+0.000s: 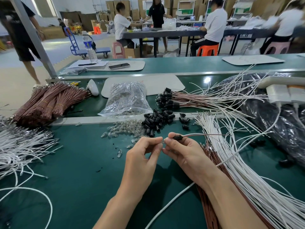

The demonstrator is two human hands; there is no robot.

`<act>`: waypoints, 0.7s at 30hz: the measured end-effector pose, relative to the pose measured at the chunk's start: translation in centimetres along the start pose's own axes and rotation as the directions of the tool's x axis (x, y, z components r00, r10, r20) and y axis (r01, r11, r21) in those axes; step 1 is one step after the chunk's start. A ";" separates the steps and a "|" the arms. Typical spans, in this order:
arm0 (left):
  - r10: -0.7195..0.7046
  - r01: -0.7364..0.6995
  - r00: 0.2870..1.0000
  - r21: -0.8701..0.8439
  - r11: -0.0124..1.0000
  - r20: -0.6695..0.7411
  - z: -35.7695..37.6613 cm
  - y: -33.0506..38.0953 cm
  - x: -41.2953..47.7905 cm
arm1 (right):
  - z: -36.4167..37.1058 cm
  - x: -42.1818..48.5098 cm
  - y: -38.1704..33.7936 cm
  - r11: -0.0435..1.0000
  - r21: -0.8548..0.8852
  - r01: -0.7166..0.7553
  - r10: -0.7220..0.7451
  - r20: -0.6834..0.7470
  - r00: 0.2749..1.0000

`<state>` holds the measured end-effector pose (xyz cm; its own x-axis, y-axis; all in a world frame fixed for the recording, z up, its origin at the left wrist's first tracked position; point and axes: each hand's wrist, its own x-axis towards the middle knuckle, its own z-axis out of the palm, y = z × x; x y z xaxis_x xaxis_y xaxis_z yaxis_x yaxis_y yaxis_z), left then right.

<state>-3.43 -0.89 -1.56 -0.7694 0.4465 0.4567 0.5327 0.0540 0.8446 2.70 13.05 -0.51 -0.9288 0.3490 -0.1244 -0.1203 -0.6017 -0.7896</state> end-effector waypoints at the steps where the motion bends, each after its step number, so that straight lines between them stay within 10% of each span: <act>1: 0.009 -0.009 1.000 0.008 1.000 -0.003 0.0 -0.1 0.0 | 0.0 0.0 0.0 1.000 -0.005 -0.003 0.003 0.003 1.000; 21: 0.038 -0.039 0.999 0.074 0.996 0.022 -0.5 -0.7 0.2 | 0.3 -0.1 -0.1 0.999 -0.036 -0.009 0.008 -0.024 1.000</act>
<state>-4.14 -1.30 -1.97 -0.7410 0.4677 0.4819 0.5870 0.1025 0.8031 2.75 12.87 -0.24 -0.9210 0.3614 -0.1452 -0.0994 -0.5784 -0.8096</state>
